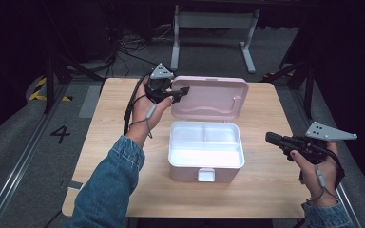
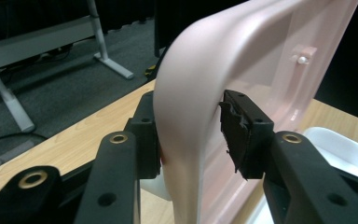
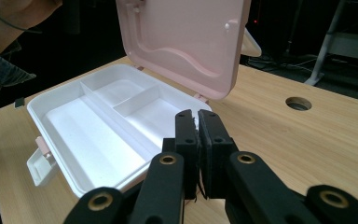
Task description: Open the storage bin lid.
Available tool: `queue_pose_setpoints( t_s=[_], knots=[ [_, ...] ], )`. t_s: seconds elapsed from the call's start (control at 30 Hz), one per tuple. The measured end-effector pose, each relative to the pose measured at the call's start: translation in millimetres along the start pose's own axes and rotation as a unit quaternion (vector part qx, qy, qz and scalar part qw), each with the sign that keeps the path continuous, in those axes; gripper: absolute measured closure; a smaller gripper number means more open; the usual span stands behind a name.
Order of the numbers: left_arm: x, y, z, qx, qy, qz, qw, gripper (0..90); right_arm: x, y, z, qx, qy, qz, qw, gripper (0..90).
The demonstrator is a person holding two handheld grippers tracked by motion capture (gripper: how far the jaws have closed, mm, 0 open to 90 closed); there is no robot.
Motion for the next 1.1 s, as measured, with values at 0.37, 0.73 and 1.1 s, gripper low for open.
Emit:
queue_pose_setpoints(
  t_s=[0.37,0.73,1.1],
  knots=[
    [-21.3,15.3,1.0,0.038,0.005,-0.003,0.9993,56.6,0.4,-1.8,1.0,-0.002,0.0,0.0,1.0,87.0],
    [-38.1,24.7,5.9,0.037,0.022,-0.023,0.9988,49.2,2.3,-3.8,1.2,-0.002,-0.001,0.001,1.0,86.6],
    [-52.6,33.8,14.1,0.044,0.033,-0.031,0.998,45.2,0.2,-9.3,7.2,-0.01,0.009,0.005,0.9999,85.1]
  ],
)
Point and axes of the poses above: each handheld gripper's, and its own axes: x roughly backward along the jaws, z roughly out of its underside, y roughly to its left, the point moved 10 cm from there along -x, roughly forward along the jaws, and after that the axes turned 4 degrees about -z, right-handed, at the moved point
